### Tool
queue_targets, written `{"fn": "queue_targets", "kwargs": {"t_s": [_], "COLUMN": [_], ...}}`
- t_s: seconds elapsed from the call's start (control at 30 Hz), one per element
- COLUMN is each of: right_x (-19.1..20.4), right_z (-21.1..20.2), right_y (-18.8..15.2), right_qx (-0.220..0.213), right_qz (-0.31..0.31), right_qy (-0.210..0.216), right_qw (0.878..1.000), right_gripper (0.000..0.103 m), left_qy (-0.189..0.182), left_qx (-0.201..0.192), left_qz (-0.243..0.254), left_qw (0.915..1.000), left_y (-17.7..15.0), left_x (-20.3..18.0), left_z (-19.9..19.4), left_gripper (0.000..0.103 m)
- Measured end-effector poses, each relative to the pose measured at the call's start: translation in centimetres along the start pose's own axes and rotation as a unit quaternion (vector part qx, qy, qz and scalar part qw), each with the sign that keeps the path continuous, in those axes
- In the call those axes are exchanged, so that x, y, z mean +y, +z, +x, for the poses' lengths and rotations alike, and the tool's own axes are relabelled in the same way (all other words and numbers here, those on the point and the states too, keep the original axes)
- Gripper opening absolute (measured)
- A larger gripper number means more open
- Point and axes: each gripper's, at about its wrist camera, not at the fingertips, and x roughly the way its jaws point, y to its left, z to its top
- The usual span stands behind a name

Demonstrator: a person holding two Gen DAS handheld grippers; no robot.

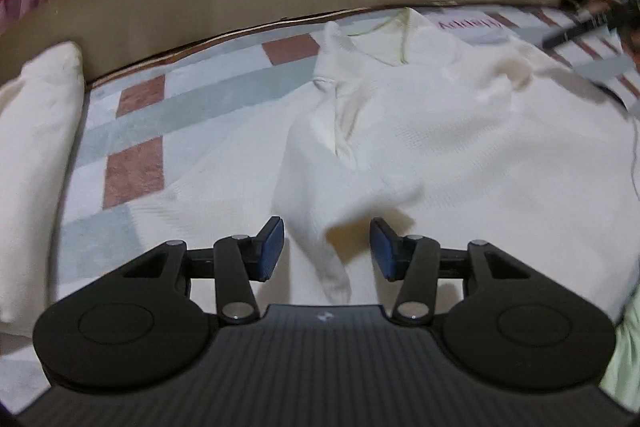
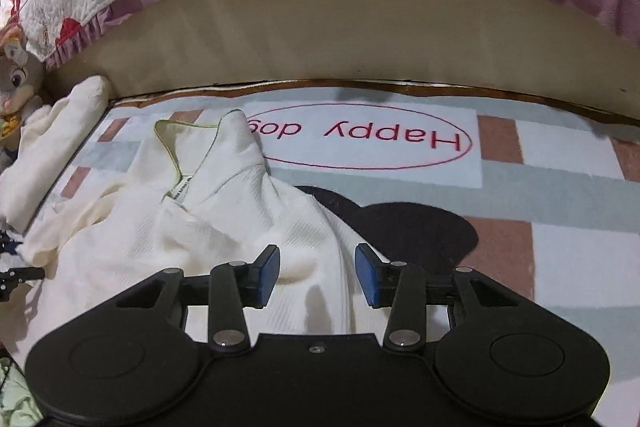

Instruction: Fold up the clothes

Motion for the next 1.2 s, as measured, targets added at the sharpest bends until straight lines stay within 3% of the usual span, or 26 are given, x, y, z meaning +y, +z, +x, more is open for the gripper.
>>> {"fn": "queue_targets", "kwargs": {"t_s": [0.13, 0.2, 0.23, 0.27, 0.33, 0.63, 0.87, 1.07, 1.2], "right_x": [0.0, 0.1, 0.1, 0.2, 0.1, -1.3, -2.1, -0.8, -0.5], "right_z": [2.8, 3.6, 3.7, 3.7, 3.2, -1.1, 1.1, -2.0, -3.5], "right_y": [0.4, 0.4, 0.3, 0.2, -0.1, 0.2, 1.0, 2.0, 2.9], "right_qx": [0.011, 0.015, 0.013, 0.007, -0.011, -0.065, -0.043, -0.131, -0.157], "right_qz": [-0.024, -0.03, -0.032, -0.035, -0.037, 0.007, 0.024, 0.028, 0.028], "right_qy": [-0.019, 0.011, 0.017, 0.018, 0.02, 0.022, -0.036, -0.031, -0.027], "right_qw": [0.999, 0.999, 0.999, 0.999, 0.999, 0.998, 0.998, 0.991, 0.987], "right_gripper": [0.047, 0.036, 0.027, 0.018, 0.007, 0.005, 0.003, 0.003, 0.003], "left_qy": [0.027, 0.022, 0.018, 0.02, 0.039, 0.032, 0.042, 0.039, 0.058], "left_qx": [-0.042, -0.046, -0.049, -0.049, -0.048, -0.079, -0.067, -0.138, -0.124], "left_qz": [0.029, 0.015, 0.005, -0.004, -0.02, -0.138, -0.14, -0.152, -0.136], "left_qw": [0.9983, 0.9986, 0.9986, 0.9986, 0.9979, 0.9867, 0.987, 0.978, 0.9811], "left_y": [-0.8, -0.8, -0.7, -0.5, -0.1, 0.4, 1.3, 2.6, 2.1], "left_x": [-0.5, 0.0, 0.4, 0.8, 1.4, 6.0, 6.6, 7.6, 7.4], "left_z": [1.8, 2.1, 2.1, 2.0, 1.8, 0.4, 1.7, -2.0, -0.4], "left_gripper": [0.06, 0.058, 0.035, 0.003, 0.003, 0.003, 0.003, 0.003, 0.003]}}
